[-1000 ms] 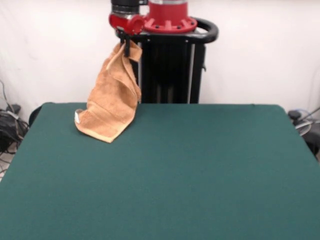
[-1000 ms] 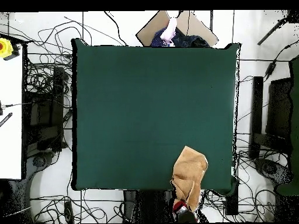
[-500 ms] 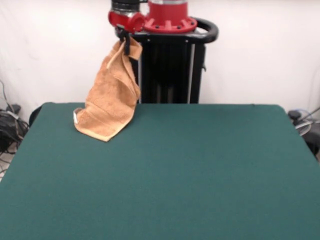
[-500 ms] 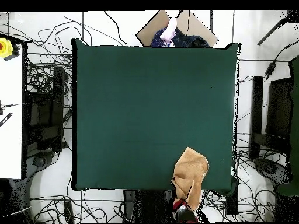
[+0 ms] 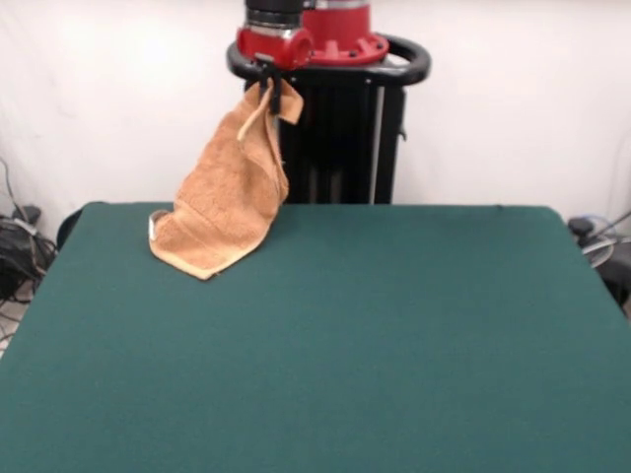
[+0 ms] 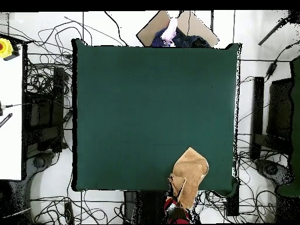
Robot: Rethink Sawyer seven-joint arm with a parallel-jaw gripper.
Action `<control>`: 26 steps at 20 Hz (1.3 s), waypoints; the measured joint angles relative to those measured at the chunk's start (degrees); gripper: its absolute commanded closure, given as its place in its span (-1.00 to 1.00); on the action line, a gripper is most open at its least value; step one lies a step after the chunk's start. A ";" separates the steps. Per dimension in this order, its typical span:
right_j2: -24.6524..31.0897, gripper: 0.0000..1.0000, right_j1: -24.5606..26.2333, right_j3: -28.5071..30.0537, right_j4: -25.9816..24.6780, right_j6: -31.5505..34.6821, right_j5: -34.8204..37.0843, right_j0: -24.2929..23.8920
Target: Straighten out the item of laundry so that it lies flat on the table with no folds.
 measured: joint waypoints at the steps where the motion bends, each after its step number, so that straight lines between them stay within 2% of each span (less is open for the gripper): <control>1: -0.57 1.00 0.24 -0.02 0.01 0.00 -0.46 0.56; 7: -3.05 1.00 1.74 -0.12 0.11 0.00 -1.64 3.82; 10: -4.03 1.00 2.71 -0.21 1.45 0.00 -2.00 7.64; 12: -4.55 1.00 4.20 -0.45 3.76 0.00 -2.89 11.73; 20: -4.31 1.00 10.51 -2.51 11.75 0.00 -7.27 21.71; 26: -2.92 1.00 12.33 -4.02 13.19 0.00 -7.46 22.70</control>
